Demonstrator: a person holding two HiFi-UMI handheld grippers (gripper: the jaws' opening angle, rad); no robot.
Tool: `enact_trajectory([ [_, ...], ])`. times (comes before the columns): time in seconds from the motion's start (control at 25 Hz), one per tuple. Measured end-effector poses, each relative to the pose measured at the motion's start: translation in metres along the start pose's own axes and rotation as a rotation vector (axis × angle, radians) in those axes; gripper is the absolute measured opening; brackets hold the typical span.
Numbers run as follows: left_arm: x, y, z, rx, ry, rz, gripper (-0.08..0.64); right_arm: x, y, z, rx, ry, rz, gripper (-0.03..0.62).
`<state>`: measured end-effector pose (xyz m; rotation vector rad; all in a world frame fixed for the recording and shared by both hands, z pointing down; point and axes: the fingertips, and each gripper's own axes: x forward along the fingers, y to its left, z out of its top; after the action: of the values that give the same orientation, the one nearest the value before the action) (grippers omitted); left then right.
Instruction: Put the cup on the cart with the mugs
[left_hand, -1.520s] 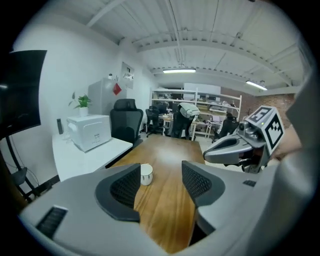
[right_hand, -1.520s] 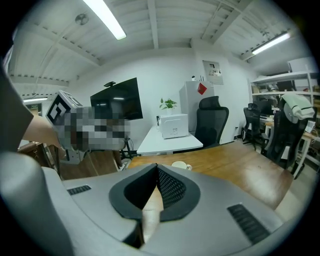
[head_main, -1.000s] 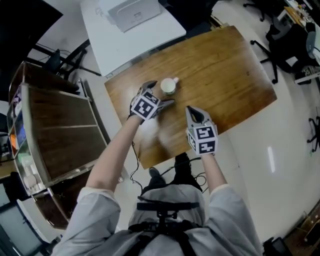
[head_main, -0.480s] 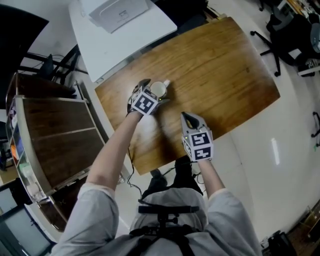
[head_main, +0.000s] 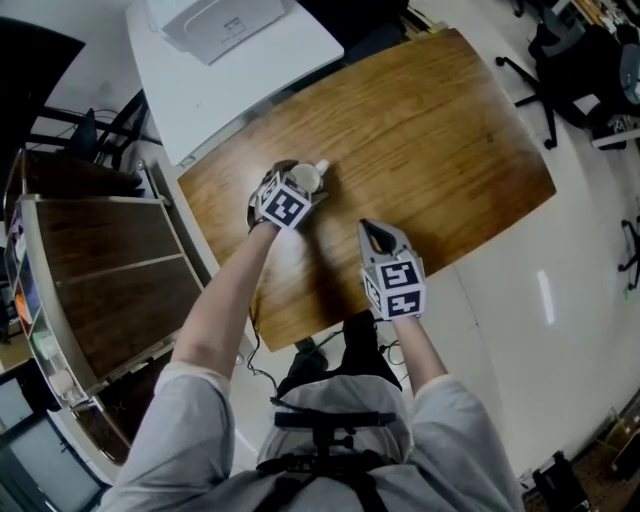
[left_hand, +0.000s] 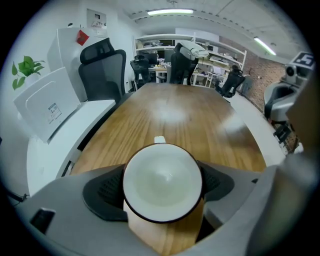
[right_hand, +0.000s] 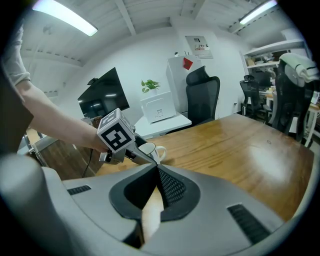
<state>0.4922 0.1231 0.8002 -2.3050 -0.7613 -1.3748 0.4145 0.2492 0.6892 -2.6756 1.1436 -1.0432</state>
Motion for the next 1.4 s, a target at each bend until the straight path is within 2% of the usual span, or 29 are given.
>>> enact_trajectory([
  [0.2,-0.003,-0.004,0.0,-0.008,-0.005,-0.004,0.416,-0.001,0.004,0.002,-0.004,0.005,0.002,0.011],
  [0.36,-0.022,-0.005,0.007,-0.027,-0.053,0.005,0.416,-0.003,0.009,0.004,-0.012,0.003,0.009,0.011],
  [0.56,-0.068,-0.007,0.018,-0.071,-0.129,0.053,0.416,-0.009,0.019,0.013,-0.043,-0.005,0.033,0.011],
  [0.68,-0.102,-0.018,0.017,-0.103,-0.167,0.057,0.415,-0.013,0.032,0.02,-0.087,-0.014,0.064,0.011],
  [0.8,-0.141,-0.022,0.011,-0.136,-0.196,0.094,0.415,-0.019,0.051,0.033,-0.115,-0.024,0.106,0.011],
  [0.96,-0.196,-0.026,-0.001,-0.215,-0.251,0.158,0.414,-0.024,0.089,0.051,-0.208,-0.053,0.201,0.011],
  [1.16,-0.268,-0.015,-0.038,-0.295,-0.278,0.272,0.415,-0.033,0.157,0.079,-0.295,-0.086,0.346,0.011],
  [1.28,-0.316,-0.004,-0.071,-0.335,-0.279,0.343,0.415,-0.032,0.211,0.089,-0.348,-0.099,0.448,0.011],
  [1.4,-0.367,0.005,-0.118,-0.405,-0.278,0.424,0.416,-0.031,0.278,0.092,-0.433,-0.103,0.575,0.011],
])
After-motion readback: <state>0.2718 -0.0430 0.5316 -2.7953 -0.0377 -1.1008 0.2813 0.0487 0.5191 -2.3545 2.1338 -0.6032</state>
